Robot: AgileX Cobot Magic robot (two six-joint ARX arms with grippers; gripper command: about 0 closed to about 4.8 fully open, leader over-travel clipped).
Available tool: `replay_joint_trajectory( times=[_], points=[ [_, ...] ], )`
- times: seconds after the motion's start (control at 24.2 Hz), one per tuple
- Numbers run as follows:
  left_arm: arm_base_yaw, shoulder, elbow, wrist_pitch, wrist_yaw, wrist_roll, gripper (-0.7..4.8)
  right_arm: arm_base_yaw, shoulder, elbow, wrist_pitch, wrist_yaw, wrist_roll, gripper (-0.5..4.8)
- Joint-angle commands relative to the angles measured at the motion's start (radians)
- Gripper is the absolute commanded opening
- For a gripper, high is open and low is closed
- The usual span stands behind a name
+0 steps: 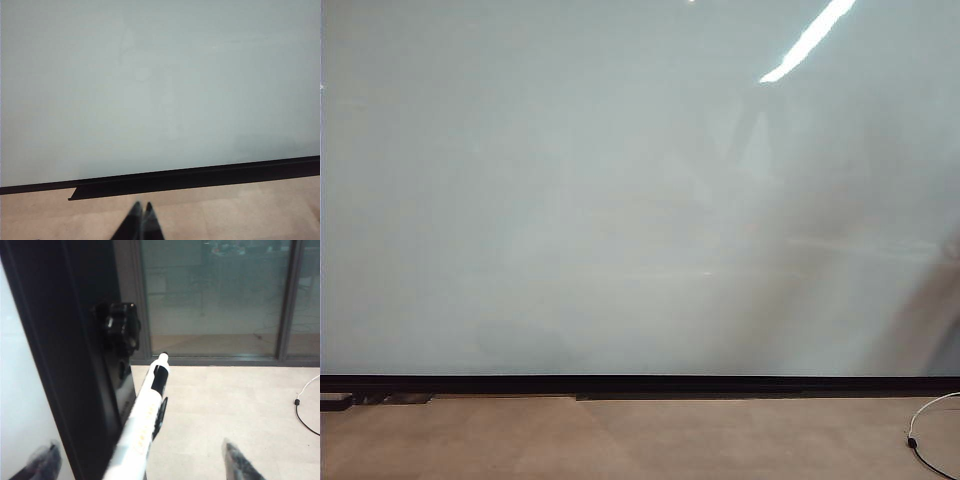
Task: Pick up the pen on the shelf to the right of the whiteboard and draw a straight line.
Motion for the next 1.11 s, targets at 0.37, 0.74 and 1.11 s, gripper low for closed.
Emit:
replay_joint_trajectory(
  times=[0.37,0.74,1.11],
  points=[
    [-0.001,0.0,0.003,0.009,0.003,0.001,-0.05,0.006,-0.003,0.005,0.016,0.013,0.004,2.75],
    [-0.001,0.0,0.003,0.009,0.003,0.001,-0.05,0.017,-0.003,0.005,0.015,0.001,0.005,2.68],
    [-0.001,0.0,0.003,0.009,0.003,0.001,-0.05,0.013,-0.003,0.005,0.013,-0.011,0.005,2.38]
  ],
)
